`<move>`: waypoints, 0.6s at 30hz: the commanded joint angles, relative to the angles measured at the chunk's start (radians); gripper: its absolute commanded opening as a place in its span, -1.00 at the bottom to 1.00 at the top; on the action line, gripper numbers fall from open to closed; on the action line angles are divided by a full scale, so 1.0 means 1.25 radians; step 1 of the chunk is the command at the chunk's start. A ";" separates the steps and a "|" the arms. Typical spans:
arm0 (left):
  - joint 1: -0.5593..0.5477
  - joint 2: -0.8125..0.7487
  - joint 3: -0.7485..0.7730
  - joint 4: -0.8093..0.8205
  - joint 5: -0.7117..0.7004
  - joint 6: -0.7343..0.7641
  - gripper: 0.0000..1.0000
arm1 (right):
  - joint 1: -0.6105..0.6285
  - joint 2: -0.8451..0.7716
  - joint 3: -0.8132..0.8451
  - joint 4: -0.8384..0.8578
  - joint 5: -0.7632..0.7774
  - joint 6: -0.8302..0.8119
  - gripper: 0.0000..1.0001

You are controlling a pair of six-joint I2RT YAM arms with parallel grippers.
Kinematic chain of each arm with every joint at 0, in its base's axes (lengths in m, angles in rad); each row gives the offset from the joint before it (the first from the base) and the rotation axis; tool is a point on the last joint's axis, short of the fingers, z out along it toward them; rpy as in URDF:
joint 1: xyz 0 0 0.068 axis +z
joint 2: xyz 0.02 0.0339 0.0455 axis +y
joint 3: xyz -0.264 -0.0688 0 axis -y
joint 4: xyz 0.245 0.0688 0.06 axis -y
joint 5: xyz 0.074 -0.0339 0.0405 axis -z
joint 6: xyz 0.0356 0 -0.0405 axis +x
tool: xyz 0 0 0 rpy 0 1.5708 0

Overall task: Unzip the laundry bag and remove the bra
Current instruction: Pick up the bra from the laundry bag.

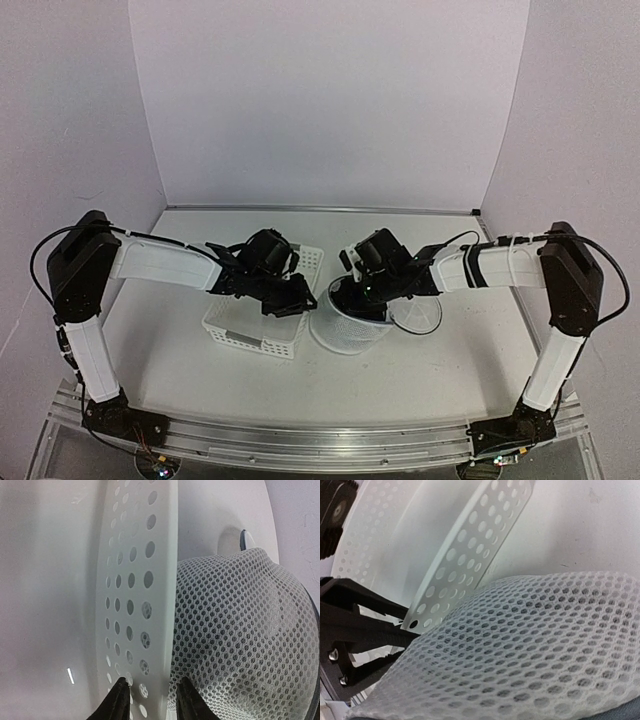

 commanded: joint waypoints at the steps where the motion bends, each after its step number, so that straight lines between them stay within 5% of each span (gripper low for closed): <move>1: -0.001 -0.020 0.024 0.036 0.014 0.011 -0.33 | 0.004 0.002 0.033 0.003 0.025 -0.003 -0.87; 2: -0.001 -0.022 0.023 0.036 0.013 0.011 -0.31 | 0.004 -0.004 0.031 0.003 0.029 -0.003 -1.00; 18: 0.002 -0.090 0.079 -0.020 -0.046 0.065 -0.05 | 0.004 -0.185 -0.031 -0.023 0.130 -0.011 -1.00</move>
